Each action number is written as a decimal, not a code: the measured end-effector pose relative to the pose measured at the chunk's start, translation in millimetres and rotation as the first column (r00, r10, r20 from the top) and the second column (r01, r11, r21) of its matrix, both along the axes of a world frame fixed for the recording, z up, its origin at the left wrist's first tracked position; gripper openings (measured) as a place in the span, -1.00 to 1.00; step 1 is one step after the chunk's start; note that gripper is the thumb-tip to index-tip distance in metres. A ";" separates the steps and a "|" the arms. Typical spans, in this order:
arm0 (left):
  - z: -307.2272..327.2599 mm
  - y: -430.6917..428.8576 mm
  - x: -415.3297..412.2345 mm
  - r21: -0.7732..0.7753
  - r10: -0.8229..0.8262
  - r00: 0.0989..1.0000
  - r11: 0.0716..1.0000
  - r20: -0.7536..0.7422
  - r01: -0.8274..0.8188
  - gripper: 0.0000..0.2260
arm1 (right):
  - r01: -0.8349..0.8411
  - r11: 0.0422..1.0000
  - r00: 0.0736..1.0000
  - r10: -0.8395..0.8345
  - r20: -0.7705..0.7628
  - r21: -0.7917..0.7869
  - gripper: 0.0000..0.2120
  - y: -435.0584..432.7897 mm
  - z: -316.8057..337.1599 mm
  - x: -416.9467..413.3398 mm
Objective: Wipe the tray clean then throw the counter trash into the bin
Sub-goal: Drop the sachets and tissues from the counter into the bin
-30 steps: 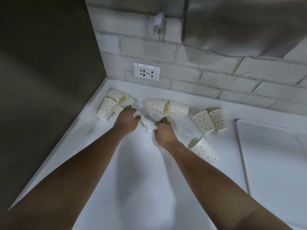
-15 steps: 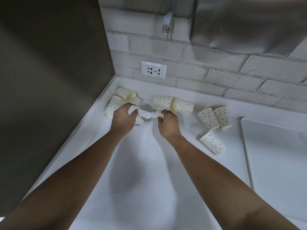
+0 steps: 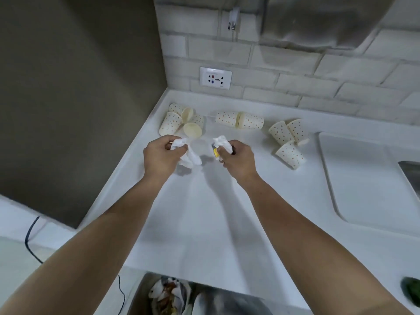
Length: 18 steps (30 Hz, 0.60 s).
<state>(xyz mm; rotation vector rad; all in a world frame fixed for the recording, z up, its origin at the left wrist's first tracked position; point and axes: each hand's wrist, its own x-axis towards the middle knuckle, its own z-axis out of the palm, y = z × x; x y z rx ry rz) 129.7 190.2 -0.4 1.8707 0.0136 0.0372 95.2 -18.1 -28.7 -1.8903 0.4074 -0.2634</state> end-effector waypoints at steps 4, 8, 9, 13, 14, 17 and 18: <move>-2.9 33.0 -47.0 -0.036 -0.087 0.994 0.996 -0.068 0.085 -0.88 | 0.028 0.998 0.999 -0.027 -0.019 0.057 -0.88 33.6 5.9 -56.3; -6.8 72.3 -96.5 -0.023 -0.160 0.977 0.987 -0.141 0.159 -0.90 | 0.043 0.994 0.998 -0.038 -0.047 0.103 -0.89 68.0 -2.4 -114.7; -6.8 83.6 -111.7 -0.003 -0.183 0.971 0.983 -0.153 0.185 -0.89 | 0.040 0.993 0.998 -0.035 -0.049 0.108 -0.92 78.5 -5.1 -130.9; -10.9 121.0 -161.7 0.107 -0.212 0.962 0.967 -0.172 0.233 -0.84 | -0.002 0.992 0.996 0.014 -0.092 0.130 -0.83 119.0 -16.4 -187.4; -13.9 128.6 -171.0 0.146 -0.217 0.960 0.959 -0.178 0.244 -0.84 | -0.021 0.990 0.994 0.036 -0.106 0.136 -0.82 128.3 -19.5 -199.4; -29.3 154.0 -201.2 0.236 -0.253 0.944 0.924 -0.211 0.300 -0.87 | -0.078 0.991 0.984 0.094 -0.149 0.107 -0.85 158.2 -36.3 -233.4; -36.3 161.5 -209.1 0.256 -0.258 0.939 0.915 -0.226 0.313 -0.89 | -0.100 0.992 0.980 0.112 -0.168 0.075 -0.85 166.9 -41.6 -241.8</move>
